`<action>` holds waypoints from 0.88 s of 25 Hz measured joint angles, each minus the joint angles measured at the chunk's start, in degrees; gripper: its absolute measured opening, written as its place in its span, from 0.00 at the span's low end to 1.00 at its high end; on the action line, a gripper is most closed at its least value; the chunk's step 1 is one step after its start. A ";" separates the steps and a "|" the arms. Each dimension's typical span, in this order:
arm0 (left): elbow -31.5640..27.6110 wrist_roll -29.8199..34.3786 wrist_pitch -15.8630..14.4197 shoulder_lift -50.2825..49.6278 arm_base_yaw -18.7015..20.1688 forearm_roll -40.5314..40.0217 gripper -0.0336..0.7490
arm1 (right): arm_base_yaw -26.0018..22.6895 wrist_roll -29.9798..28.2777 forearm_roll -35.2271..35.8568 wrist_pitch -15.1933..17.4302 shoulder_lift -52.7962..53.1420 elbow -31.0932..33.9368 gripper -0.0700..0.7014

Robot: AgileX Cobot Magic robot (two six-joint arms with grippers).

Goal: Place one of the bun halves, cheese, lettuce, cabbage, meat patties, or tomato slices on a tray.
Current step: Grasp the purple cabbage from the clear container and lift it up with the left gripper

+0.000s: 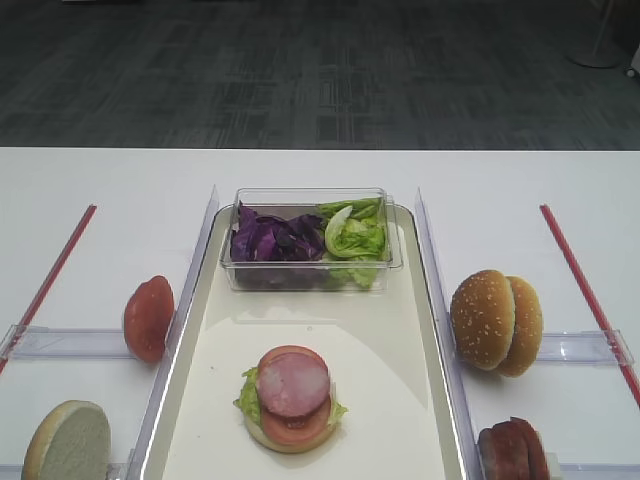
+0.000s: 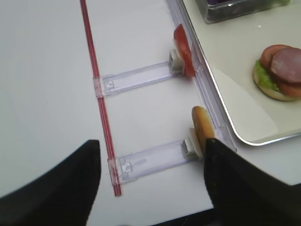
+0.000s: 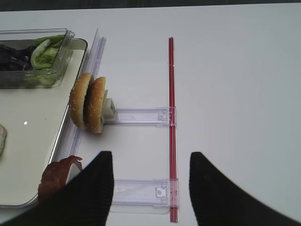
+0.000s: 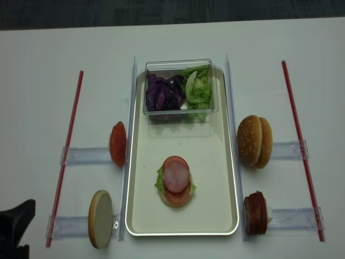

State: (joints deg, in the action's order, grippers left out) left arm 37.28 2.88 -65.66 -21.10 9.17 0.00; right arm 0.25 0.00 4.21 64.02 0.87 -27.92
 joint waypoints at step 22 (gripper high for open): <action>13.02 1.27 4.04 -28.61 13.31 -0.75 0.62 | 0.00 0.00 0.00 0.00 0.00 0.00 0.61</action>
State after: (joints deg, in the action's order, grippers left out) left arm 50.31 4.15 -61.62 -49.71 22.49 -0.75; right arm 0.25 0.00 4.21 64.02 0.87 -27.92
